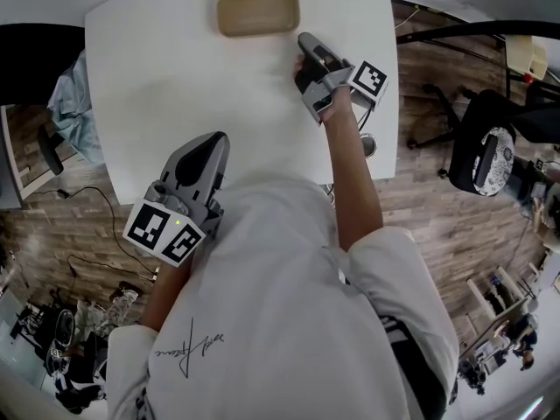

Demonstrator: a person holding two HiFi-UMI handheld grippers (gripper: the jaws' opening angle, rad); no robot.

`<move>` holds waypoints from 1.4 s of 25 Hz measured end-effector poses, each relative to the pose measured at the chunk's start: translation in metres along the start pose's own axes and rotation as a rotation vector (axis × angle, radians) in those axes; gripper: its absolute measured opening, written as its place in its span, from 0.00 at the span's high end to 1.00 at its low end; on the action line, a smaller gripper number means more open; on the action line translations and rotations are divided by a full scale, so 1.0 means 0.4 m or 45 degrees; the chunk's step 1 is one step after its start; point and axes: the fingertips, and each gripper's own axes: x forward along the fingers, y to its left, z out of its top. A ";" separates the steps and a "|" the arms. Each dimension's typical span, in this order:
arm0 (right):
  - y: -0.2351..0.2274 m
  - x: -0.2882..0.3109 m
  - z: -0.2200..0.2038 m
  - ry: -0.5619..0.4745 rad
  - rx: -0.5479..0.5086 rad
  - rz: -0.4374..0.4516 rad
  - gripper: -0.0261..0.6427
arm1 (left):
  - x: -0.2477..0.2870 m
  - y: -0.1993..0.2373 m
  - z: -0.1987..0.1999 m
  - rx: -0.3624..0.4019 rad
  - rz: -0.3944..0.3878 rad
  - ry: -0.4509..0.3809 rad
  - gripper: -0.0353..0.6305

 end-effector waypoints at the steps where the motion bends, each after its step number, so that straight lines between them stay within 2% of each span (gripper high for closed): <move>1: -0.002 0.001 0.003 0.000 0.008 0.000 0.81 | 0.003 0.001 -0.001 -0.002 0.004 0.001 0.94; 9: -0.003 0.017 0.001 -0.001 0.058 0.043 0.81 | 0.003 0.012 -0.014 0.018 0.032 0.040 0.94; 14: -0.005 0.024 -0.003 0.008 0.067 0.044 0.86 | 0.005 0.023 -0.018 0.016 0.058 0.056 0.94; 26: -0.004 0.027 -0.003 0.000 0.106 0.058 0.93 | 0.009 0.035 -0.029 -0.005 0.086 0.076 0.94; 35: 0.005 0.024 -0.001 -0.003 0.098 0.069 0.94 | 0.009 0.038 -0.025 -0.011 0.088 0.063 0.94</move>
